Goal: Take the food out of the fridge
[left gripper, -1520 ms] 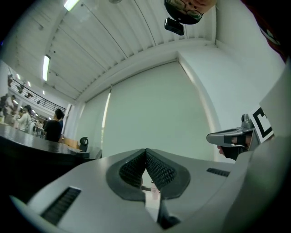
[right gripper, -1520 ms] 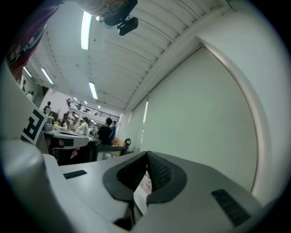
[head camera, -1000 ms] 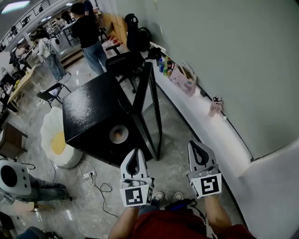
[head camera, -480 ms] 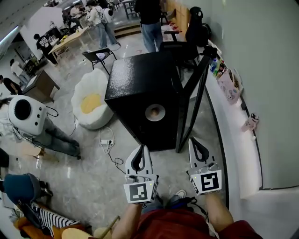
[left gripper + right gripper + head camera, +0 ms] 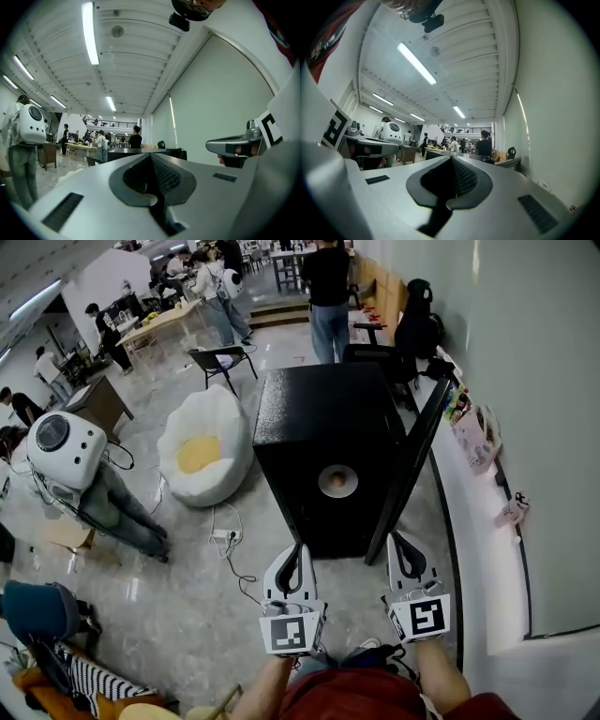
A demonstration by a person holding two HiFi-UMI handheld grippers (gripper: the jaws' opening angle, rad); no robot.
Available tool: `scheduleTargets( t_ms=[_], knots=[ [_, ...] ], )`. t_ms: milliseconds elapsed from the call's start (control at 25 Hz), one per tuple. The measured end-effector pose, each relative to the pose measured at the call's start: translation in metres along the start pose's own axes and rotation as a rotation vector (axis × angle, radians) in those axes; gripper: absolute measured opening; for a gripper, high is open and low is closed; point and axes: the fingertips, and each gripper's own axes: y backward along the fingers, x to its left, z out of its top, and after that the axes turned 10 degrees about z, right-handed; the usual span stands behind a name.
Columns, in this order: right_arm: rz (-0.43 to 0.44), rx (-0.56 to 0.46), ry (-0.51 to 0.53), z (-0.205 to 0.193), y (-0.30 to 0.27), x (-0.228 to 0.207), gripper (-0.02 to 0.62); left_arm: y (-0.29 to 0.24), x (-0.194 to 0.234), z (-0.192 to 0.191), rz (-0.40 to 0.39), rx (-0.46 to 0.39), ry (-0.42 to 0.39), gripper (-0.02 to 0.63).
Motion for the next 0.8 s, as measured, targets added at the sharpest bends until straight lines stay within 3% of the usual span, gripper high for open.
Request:
scheduleTargets(
  t_ms=[320,480,800],
  knots=[
    [-0.025,0.007,0.025,0.004,-0.016,0.02,0.021,0.001,0.028,0.004,-0.025,-0.056,0.041,0.014],
    [-0.028,0.01,0.025,0.004,-0.028,0.034,0.021,-0.002,0.044,0.009,-0.02,-0.108,0.099,0.014],
    [-0.04,-0.02,0.033,0.001,-0.05,0.065,0.02,-0.004,0.079,-0.007,-0.027,-0.091,0.118,0.014]
  ],
)
